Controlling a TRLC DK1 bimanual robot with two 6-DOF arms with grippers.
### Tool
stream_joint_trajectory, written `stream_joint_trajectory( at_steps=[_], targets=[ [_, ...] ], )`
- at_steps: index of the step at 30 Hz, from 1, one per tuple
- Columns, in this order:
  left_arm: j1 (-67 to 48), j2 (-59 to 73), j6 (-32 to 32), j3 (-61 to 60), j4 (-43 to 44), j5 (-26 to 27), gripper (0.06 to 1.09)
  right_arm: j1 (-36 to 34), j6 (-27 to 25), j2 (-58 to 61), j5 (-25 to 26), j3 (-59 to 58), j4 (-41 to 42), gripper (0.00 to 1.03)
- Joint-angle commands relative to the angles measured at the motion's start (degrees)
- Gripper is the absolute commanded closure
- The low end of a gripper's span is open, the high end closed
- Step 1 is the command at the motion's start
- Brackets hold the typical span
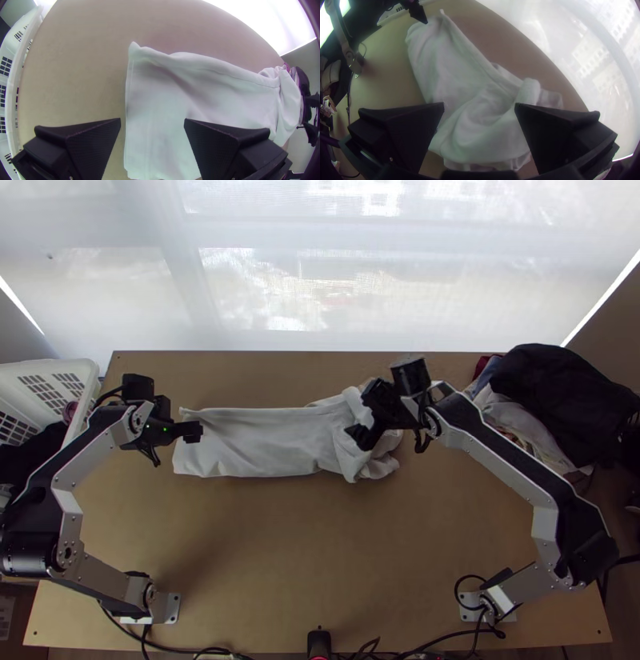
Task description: Fold the t-shirt
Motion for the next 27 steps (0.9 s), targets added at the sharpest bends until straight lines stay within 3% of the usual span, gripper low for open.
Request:
stream_joint_trajectory(
  at_steps=[1, 18, 26, 27],
  targets=[
    [-0.96, 2.68, -1.42, 0.24, 1.72, 0.03, 0.16, 3.21, 0.16, 1.31, 1.62, -8.80, 5.20, 0.05],
    [-2.72, 7.43, -2.56, 2.00, 3.21, -0.50, 0.16, 5.14, 0.16, 7.90, 3.38, -8.63, 7.39, 0.05],
    [-3.95, 8.48, -2.21, 0.77, 2.77, -0.41, 0.27, 5.05, 0.16, 8.86, 3.73, -8.80, 8.01, 0.05],
    [-4.13, 8.48, -2.21, 0.77, 2.77, -0.32, 0.33, 5.05, 0.16, 8.95, 3.82, -8.72, 8.01, 0.05]
  ],
)
